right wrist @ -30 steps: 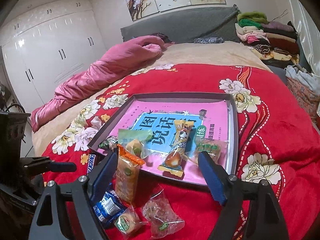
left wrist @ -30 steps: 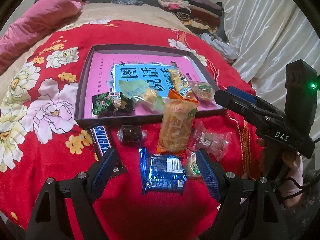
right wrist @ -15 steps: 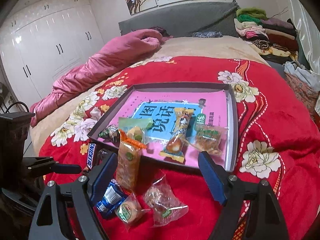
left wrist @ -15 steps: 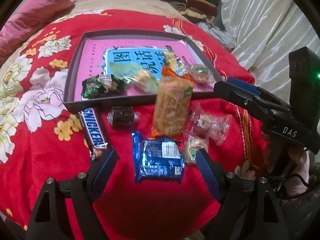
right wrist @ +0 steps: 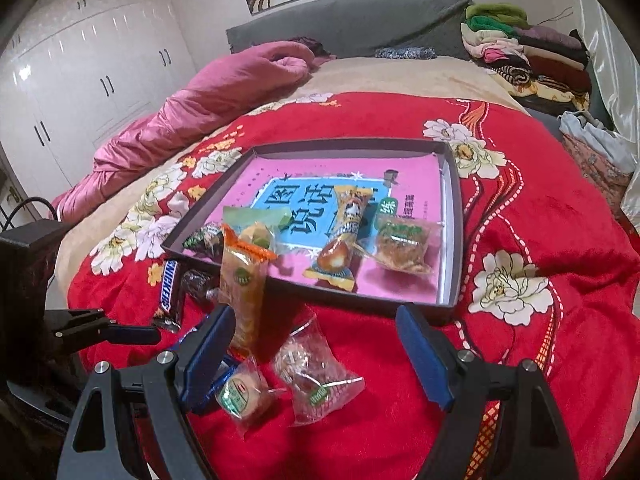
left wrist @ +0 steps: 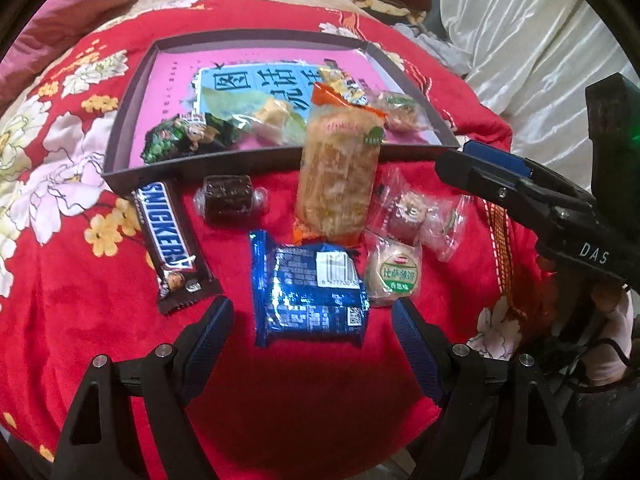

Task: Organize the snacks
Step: 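Withdraw both open tools from the tray back over the snack pile, then grasp the clear pastry bag with the right tool while the left tool nears the blue pack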

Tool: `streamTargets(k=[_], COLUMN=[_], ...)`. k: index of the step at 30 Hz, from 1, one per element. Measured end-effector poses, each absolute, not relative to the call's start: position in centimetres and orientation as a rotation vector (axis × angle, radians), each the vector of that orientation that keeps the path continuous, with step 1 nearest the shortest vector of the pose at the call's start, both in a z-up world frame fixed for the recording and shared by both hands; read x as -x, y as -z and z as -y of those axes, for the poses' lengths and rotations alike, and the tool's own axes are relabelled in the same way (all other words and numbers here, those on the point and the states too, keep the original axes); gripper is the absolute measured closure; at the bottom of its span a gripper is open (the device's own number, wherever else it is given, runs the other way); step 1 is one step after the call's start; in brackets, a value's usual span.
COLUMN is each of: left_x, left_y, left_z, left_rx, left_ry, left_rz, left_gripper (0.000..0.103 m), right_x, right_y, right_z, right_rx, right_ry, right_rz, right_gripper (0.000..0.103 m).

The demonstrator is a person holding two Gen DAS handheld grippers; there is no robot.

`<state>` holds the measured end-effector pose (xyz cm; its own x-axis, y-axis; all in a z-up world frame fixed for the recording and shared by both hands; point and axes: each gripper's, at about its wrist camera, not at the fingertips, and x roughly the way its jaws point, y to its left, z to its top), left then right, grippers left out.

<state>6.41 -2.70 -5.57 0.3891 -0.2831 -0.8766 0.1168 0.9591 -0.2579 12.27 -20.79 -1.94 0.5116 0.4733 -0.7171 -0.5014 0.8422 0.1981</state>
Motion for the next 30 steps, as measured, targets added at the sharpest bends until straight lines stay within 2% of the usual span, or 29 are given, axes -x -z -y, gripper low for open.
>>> streamTargets(k=[30], left_x=[-6.9], left_y=[7.3], left_z=[3.3], left_rx=[0.129], left_ry=[0.222], left_rz=[-1.192], left_gripper=[0.021], right_x=[-11.6], right_y=[4.4], right_z=[19.6], right_rx=[0.223], right_ry=[-0.552], right_rz=[-0.928], right_gripper=[0.021])
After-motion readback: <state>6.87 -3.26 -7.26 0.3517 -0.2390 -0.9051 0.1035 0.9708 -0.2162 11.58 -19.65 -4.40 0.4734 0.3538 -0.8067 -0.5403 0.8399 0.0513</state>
